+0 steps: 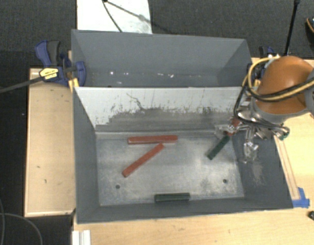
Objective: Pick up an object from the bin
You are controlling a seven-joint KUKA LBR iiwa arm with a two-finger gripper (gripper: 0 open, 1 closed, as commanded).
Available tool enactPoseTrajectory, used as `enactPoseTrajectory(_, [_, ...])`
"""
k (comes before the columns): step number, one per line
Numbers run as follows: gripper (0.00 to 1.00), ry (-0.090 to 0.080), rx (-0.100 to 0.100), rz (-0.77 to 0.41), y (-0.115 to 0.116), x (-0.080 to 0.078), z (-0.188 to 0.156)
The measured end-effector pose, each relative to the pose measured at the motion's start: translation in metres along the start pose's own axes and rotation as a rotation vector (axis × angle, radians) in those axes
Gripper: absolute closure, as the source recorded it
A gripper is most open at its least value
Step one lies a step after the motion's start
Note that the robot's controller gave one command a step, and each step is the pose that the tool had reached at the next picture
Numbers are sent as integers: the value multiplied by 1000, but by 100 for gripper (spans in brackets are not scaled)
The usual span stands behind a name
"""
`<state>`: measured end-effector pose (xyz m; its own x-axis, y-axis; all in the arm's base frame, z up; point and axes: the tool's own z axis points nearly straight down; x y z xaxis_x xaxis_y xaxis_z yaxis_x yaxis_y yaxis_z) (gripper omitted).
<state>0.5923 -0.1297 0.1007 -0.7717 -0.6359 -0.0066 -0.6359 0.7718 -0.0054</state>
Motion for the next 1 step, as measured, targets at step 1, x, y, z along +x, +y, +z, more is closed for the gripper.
enactPoseTrajectory(1, [0,5,-8,-20,5,6,32])
